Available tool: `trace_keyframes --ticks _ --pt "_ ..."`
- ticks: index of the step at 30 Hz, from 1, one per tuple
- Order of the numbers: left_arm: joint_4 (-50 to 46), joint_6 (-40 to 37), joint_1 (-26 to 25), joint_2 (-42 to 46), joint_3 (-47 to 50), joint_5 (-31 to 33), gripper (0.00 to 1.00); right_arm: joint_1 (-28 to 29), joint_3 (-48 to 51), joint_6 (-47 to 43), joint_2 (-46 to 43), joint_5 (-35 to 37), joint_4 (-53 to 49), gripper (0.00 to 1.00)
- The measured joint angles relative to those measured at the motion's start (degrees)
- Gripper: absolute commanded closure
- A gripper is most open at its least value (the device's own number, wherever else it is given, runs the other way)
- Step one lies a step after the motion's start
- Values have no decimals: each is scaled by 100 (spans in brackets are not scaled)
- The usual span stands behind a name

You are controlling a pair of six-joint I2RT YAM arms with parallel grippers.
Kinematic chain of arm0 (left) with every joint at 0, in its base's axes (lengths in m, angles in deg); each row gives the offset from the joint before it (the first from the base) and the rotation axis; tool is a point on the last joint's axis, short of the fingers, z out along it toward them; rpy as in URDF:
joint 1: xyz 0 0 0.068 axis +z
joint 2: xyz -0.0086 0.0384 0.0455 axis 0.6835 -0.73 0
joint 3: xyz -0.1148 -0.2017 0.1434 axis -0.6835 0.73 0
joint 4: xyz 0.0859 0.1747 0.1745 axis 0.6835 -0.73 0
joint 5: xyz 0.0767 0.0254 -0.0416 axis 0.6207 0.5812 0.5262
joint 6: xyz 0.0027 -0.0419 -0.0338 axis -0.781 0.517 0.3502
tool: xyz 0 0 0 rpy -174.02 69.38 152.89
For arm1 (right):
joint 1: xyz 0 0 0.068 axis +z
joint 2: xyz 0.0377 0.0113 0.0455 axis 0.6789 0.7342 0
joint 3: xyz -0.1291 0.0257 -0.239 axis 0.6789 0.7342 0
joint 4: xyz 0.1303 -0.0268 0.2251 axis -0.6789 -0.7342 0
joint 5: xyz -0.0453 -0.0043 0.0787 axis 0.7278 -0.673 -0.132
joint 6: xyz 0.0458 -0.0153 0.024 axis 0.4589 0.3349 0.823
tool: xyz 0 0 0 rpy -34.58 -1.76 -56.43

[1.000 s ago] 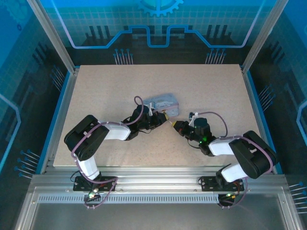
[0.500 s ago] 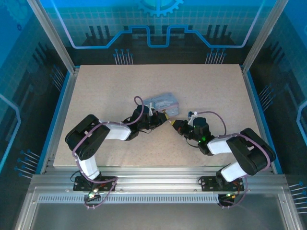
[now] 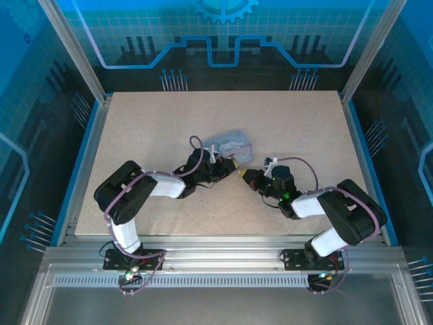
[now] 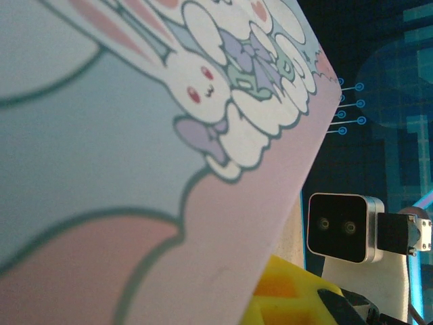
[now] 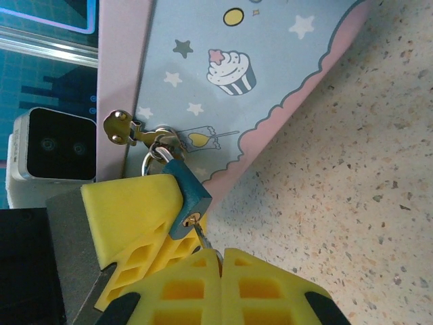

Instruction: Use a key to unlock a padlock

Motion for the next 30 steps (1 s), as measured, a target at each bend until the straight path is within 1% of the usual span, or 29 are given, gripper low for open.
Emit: trace_keyframes --ticks 19,25,30 --pt "107 144 7 -48 0 -13 97 0 -7 127 37 26 107 100" --pt "216 216 63 -70 0 -9 98 4 -87 345 229 66 315 100" --pt "289 282 127 -92 0 13 99 4 -149 743 603 61 769 100"
